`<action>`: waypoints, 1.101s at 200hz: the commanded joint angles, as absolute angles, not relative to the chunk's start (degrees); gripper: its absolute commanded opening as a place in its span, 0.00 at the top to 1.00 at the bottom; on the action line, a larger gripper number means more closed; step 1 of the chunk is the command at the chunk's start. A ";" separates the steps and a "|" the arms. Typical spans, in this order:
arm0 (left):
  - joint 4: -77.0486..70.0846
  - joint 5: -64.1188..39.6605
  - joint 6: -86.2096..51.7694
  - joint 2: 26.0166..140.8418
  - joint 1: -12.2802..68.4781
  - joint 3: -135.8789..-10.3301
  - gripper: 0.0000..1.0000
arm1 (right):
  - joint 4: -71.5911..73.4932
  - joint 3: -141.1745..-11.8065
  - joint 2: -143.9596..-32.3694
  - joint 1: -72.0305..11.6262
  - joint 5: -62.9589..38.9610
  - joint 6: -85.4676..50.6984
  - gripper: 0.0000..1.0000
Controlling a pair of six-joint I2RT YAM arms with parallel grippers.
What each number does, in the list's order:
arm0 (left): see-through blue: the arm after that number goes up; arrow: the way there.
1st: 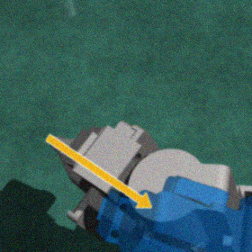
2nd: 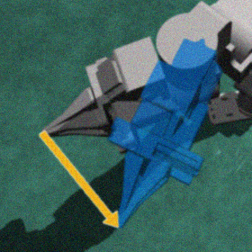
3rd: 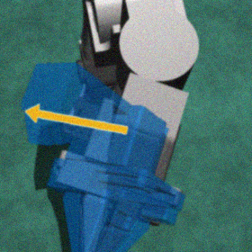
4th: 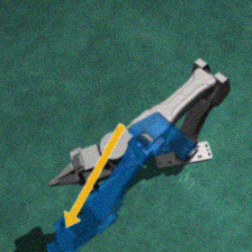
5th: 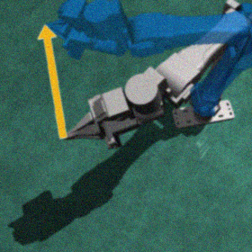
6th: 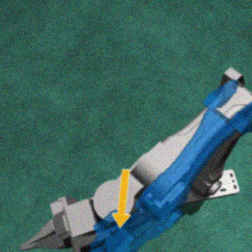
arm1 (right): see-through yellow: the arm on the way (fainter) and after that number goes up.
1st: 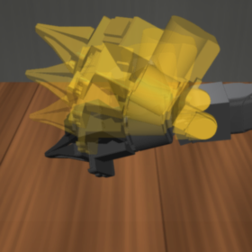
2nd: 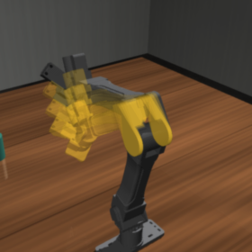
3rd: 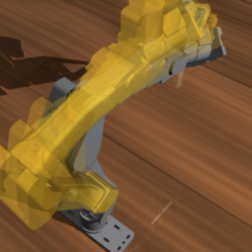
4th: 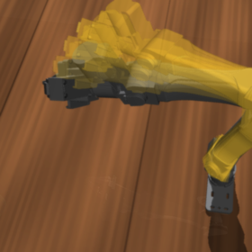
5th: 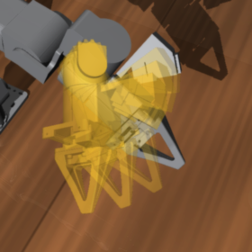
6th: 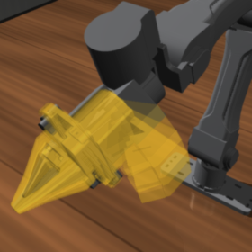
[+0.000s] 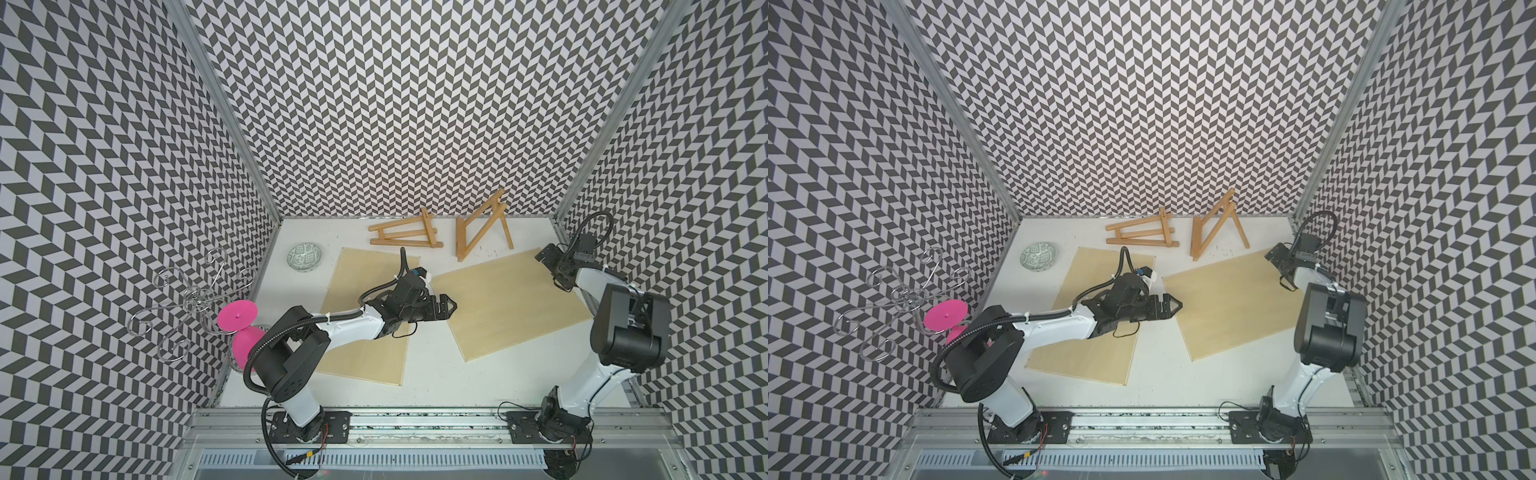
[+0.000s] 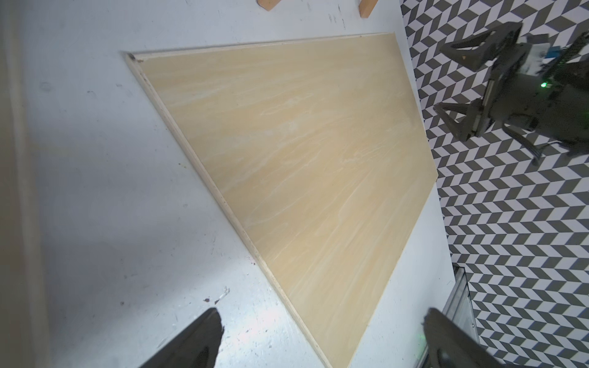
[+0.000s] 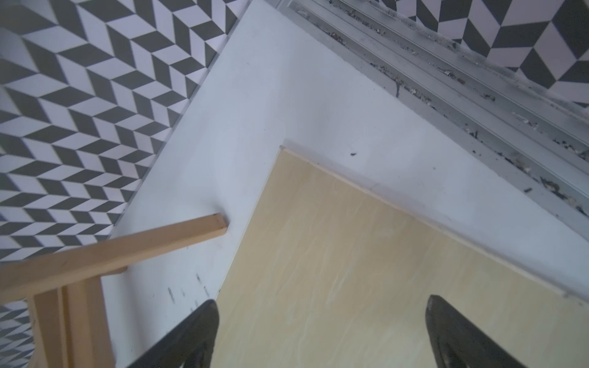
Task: Assemble the easel
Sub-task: Adjust the drawing board at the center of the board.
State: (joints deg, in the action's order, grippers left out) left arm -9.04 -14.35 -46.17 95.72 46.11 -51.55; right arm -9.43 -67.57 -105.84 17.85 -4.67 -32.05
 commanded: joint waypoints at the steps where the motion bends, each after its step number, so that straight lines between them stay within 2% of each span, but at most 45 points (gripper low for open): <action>1: -11.12 -12.57 -46.73 96.94 46.32 -52.64 0.00 | -9.24 -72.86 -110.61 18.54 -4.64 -31.03 0.01; 62: -10.03 -10.55 -45.62 99.24 46.41 -55.00 0.00 | -13.46 -83.07 -120.32 20.79 -4.64 -31.34 0.01; 105: -10.85 -9.62 -46.41 99.95 46.33 -54.33 0.00 | -15.20 -83.69 -123.57 21.83 -4.62 -32.97 0.01; 150: -10.37 -8.66 -47.02 100.44 45.48 -53.90 0.00 | -13.42 -76.86 -119.59 22.06 -6.86 -35.49 0.01; 220: -10.53 -8.78 -47.85 102.42 44.65 -54.18 0.00 | -9.68 -60.45 -107.27 22.55 -7.66 -37.55 0.01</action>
State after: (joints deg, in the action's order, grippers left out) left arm -9.82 -9.72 -46.81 100.88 44.95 -53.54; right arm -6.17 -66.74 -110.67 22.13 -6.48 -35.24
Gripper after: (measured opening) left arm 0.992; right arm 0.992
